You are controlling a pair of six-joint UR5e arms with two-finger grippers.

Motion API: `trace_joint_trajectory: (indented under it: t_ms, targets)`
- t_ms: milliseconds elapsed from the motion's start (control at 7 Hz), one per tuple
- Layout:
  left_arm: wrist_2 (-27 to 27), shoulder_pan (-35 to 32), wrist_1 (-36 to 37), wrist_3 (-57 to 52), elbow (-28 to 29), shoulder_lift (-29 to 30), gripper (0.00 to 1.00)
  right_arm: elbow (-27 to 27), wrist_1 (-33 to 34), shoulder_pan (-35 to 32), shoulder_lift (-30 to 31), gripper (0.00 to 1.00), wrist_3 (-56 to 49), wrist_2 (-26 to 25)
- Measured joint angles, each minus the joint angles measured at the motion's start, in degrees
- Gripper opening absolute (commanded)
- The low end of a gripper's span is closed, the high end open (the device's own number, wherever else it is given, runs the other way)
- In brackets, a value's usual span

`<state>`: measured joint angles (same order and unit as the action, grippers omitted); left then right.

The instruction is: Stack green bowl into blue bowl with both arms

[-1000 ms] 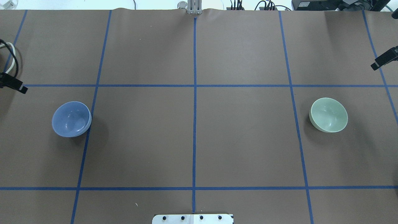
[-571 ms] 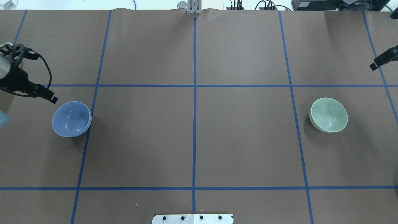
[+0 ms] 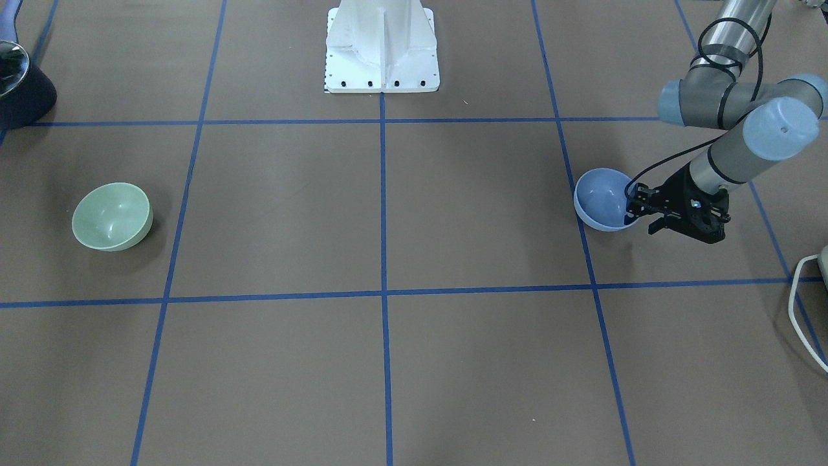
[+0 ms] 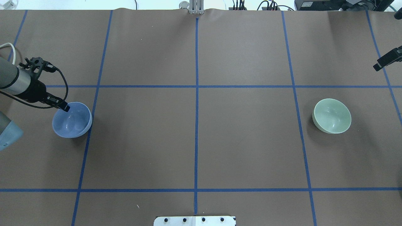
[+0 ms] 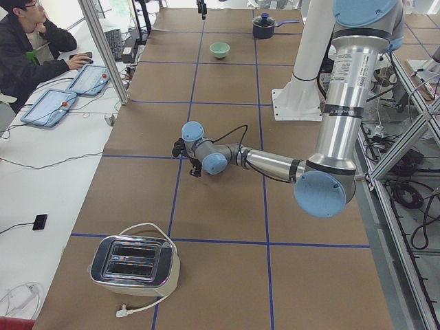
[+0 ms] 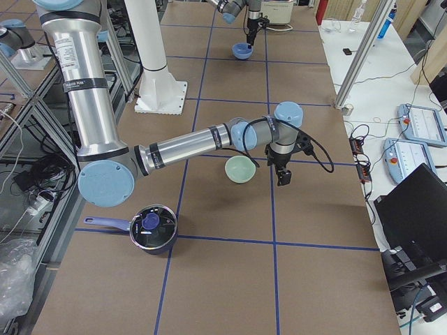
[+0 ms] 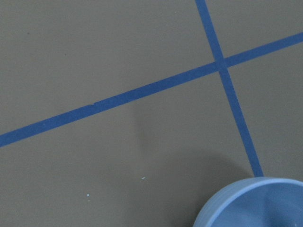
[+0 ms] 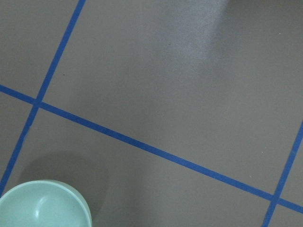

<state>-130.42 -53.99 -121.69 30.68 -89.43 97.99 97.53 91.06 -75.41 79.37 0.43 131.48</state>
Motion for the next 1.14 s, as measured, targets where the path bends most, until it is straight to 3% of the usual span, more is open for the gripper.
trace_joint_trajectory:
  t_ms: [571, 857, 1143]
  targets:
    - [-0.49, 0.26, 0.95, 5.44, -6.47, 0.83, 0.00, 0.11, 0.00, 0.00, -0.01, 1.00, 0.01, 0.00]
    - [-0.26, 2.75, 4.75, 19.62, -8.01, 8.30, 0.00, 0.11, 0.00, 0.02, -0.01, 1.00, 0.01, 0.00]
    - [4.78, 9.79, 11.51, 31.88, -6.46, 19.11, 0.00, 0.10, -0.05, 0.11, -0.08, 1.00, 0.05, 0.00]
